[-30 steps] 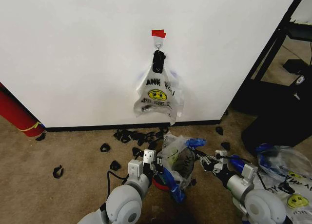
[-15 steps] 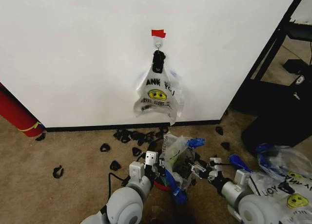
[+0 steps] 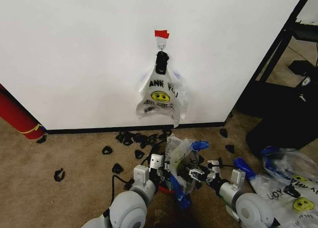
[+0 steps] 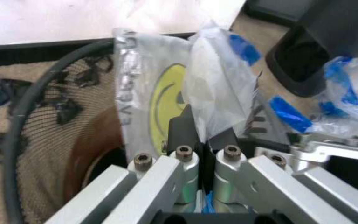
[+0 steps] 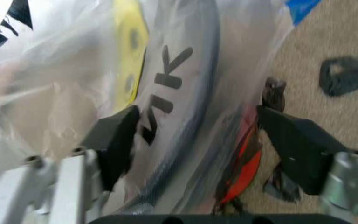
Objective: Pick up the garbage bag from the wall and place it over the trash bin.
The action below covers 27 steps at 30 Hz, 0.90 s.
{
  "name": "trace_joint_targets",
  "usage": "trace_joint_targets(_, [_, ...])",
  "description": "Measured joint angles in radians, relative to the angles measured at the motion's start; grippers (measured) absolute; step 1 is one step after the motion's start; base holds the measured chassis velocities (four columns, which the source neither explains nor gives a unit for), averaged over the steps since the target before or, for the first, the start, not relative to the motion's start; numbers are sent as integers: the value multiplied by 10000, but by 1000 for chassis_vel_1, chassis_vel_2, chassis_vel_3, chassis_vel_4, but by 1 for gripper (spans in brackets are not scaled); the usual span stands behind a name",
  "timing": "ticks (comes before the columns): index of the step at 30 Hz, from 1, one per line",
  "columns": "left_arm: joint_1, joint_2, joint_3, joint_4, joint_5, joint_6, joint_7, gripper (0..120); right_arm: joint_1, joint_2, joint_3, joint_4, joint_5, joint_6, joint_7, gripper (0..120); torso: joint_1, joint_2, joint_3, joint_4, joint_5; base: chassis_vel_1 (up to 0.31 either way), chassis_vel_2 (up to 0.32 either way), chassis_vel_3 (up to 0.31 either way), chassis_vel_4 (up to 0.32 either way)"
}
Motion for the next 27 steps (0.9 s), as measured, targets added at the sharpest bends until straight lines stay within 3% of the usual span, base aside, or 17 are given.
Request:
trace_joint_targets(6, [-46,-57,149,232,124,-191,68,0,84,75,218,36,312,-316,217,47,0,0,0,1,-1,0,0,0,0])
trace_joint_targets(16, [195,7,-336,247,166,-357,119,0,8,84,325,191,312,-377,403,8,0,0,0,1,-1,0,0,0,0])
trace_joint_targets(19, [454,19,-415,58,294,-477,241,0,-79,103,285,334,327,-238,715,3,0,0,0,2,-1,0,0,0,0])
trace_joint_targets(26, [1851,-172,-1110,-463,1559,-1214,820,0,-564,380,-198,705,152,2216,1921,1,0,0,-1,3,-1,0,0,0,0])
trace_joint_targets(27, [1851,-172,-1110,-463,1559,-1214,820,0,-564,380,-198,705,152,2216,1921,1,0,0,-1,3,-1,0,0,0,0])
